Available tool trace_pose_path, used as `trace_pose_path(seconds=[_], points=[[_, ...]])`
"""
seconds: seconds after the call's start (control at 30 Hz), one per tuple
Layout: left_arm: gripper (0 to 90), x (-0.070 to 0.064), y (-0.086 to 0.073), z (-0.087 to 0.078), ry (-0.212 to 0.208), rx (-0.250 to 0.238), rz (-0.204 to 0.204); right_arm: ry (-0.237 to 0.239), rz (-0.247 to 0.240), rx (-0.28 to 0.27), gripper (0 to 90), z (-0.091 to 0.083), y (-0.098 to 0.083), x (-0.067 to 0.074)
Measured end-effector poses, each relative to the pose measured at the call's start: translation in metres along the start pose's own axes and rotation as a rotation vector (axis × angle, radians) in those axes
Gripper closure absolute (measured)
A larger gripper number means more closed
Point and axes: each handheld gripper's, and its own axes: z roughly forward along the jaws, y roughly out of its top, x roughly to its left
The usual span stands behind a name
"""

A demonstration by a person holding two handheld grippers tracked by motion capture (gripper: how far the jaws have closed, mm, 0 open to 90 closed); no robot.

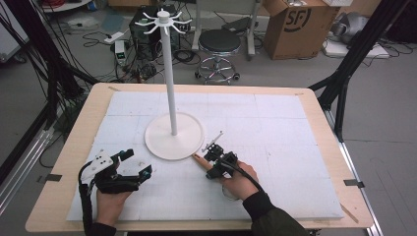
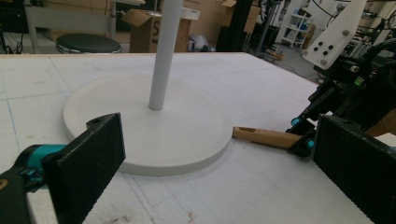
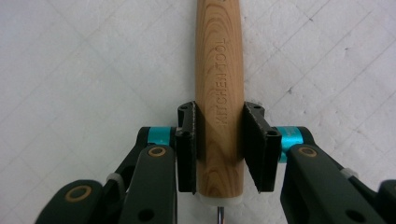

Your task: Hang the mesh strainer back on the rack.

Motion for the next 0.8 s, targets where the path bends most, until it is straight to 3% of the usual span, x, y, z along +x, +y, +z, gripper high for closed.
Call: trace_pose_path(seconds=[0.17,0.23,0.33,0.47,0.6,0.8], points=[[3.4,0.000,0.000,0.000,-0.004,0.001,0.003,0.020,-0.008,-0.028,68.3,-0.002,-0.004,-0.003],[3.4,0.000,0.000,0.000,-0.001,0.002,0.000,0.059,0.002,-0.040,68.3,-0.004,-0.008,-0.005],[3.4,0.000,0.000,0.001,0.001,0.004,0.002,0.063,0.013,-0.085,68.2,-0.011,-0.012,-0.010],[3.4,-0.001,0.000,0.001,0.003,0.005,0.006,0.094,0.050,-0.209,68.2,-0.028,-0.016,-0.021],[3.4,0.000,0.000,0.000,0.003,0.006,0.006,0.151,0.087,-0.277,68.2,-0.041,-0.019,-0.033],[3.4,-0.001,0.000,0.000,0.002,0.006,0.008,0.187,0.116,-0.402,68.1,-0.054,-0.021,-0.041]])
